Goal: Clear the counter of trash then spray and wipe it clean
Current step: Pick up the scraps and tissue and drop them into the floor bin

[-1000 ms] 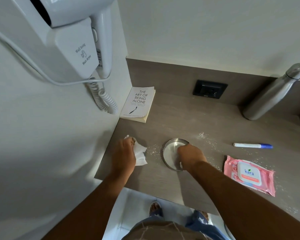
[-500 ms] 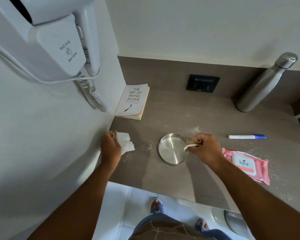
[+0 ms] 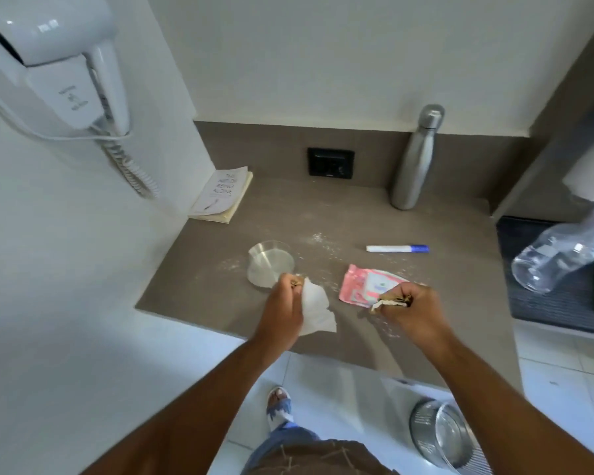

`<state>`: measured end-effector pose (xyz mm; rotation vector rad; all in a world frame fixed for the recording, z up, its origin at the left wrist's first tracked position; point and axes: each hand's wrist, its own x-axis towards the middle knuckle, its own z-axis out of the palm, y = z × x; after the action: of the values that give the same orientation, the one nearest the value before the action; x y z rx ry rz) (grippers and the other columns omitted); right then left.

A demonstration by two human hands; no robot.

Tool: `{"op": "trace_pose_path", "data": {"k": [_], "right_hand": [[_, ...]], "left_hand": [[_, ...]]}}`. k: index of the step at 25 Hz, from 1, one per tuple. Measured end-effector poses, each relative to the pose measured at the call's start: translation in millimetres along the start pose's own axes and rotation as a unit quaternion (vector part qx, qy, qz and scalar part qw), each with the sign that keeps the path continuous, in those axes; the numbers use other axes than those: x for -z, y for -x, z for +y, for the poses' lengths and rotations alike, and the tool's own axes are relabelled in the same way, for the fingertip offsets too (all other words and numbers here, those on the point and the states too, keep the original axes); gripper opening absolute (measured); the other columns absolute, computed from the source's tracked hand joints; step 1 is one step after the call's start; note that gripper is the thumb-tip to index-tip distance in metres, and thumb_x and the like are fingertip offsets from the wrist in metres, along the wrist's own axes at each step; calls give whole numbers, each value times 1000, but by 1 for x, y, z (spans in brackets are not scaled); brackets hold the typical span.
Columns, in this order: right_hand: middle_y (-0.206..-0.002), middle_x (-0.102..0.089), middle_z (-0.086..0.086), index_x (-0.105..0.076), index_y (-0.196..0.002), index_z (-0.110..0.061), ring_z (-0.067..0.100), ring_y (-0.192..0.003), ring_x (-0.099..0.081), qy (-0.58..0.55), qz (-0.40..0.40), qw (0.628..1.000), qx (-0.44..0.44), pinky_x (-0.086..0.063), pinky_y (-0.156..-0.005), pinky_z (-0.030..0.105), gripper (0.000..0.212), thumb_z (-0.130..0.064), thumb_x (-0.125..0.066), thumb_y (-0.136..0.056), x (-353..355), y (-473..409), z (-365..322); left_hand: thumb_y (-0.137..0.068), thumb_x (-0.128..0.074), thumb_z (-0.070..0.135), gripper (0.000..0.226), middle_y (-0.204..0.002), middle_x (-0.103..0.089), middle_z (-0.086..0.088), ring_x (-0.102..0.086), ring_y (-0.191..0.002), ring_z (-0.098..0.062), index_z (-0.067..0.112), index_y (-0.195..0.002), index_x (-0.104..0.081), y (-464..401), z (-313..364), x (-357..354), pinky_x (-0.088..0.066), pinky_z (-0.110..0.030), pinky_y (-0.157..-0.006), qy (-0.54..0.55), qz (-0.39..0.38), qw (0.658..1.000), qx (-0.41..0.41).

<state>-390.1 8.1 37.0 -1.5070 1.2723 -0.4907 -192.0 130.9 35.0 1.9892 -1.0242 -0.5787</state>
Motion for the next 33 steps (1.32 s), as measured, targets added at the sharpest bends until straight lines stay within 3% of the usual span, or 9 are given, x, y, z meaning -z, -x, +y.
{"op": "trace_pose_path", "data": {"k": [5, 9, 13, 15, 20, 25, 27, 29, 33], "right_hand": [[-64, -65, 8, -68, -68, -5, 17, -59, -53, -25, 2, 998, -62, -43, -59, 31, 19, -6, -86, -63, 108, 56, 83], [-60, -64, 5, -68, -67, -9, 20, -57, -60, -51, 43, 985, -161, -51, -60, 35, 14, -6, -81, -63, 170, 91, 161], [-52, -58, -1, -66, -55, -17, 14, -51, -57, -129, 75, 948, -283, -53, -51, 27, 25, 1, -77, -69, 180, 105, 250], [-53, -55, 0, -62, -55, -15, 13, -53, -57, -165, 93, 922, -338, -55, -53, 25, 27, 4, -75, -70, 172, 98, 300], [-74, -61, 7, -63, -76, -13, 19, -65, -66, -210, 129, 866, -436, -58, -53, 25, 20, 6, -64, -83, 130, 39, 456], [-52, -63, 2, -61, -79, -10, 17, -47, -59, -193, 92, 853, -476, -48, -41, 20, 23, 13, -64, -74, 85, -25, 595], [-75, -72, 2, -65, -97, -7, 25, -72, -64, -168, 96, 862, -467, -56, -64, 29, 32, 8, -72, -69, 73, -37, 634], [-100, -72, 10, -67, -108, -6, 29, -92, -65, -108, 91, 880, -454, -54, -83, 35, 39, -2, -74, -71, 68, -42, 654], [-115, -69, 13, -64, -119, -9, 32, -106, -63, -62, 108, 900, -418, -49, -88, 33, 36, -12, -61, -83, 70, -43, 652]], "left_hand": [[-101, -43, 20, 9, -95, -63, -3, -57, -85, -17, 15, -99, -49, 77, 66, -128, -41, -29, -74, 45, -127, 990, 43], [-101, -41, 29, 15, -93, -61, 7, -56, -83, -6, 18, -103, -51, 127, 83, -220, -46, -29, -76, 59, -280, 956, 64], [-99, -41, 34, 14, -85, -60, 12, -56, -77, -6, 24, -102, -51, 158, 58, -314, -45, -16, -65, 48, -382, 912, 141], [-100, -43, 33, 14, -87, -61, 11, -56, -77, -8, 24, -104, -52, 156, 28, -368, -39, -10, -61, 23, -379, 905, 192], [-99, -43, 37, 16, -96, -59, -5, -54, -82, -19, 22, -100, -49, 127, -92, -521, -37, -27, -72, -35, -363, 877, 313], [-98, -47, 25, 23, -112, -62, -8, -58, -109, -28, 14, -116, -56, 113, -212, -637, -46, -37, -93, 26, -315, 846, 429], [-97, -52, 21, 14, -113, -64, -11, -60, -109, -28, 14, -106, -59, 112, -239, -664, -49, -42, -97, 54, -321, 834, 446], [-98, -51, 24, 15, -107, -63, -13, -59, -97, -24, 13, -102, -61, 112, -250, -675, -48, -37, -91, 50, -336, 832, 439], [-97, -46, 16, 29, -122, -64, -15, -59, -101, -24, 15, -120, -64, 112, -248, -670, -43, -27, -82, -59, -350, 876, 326]]}}
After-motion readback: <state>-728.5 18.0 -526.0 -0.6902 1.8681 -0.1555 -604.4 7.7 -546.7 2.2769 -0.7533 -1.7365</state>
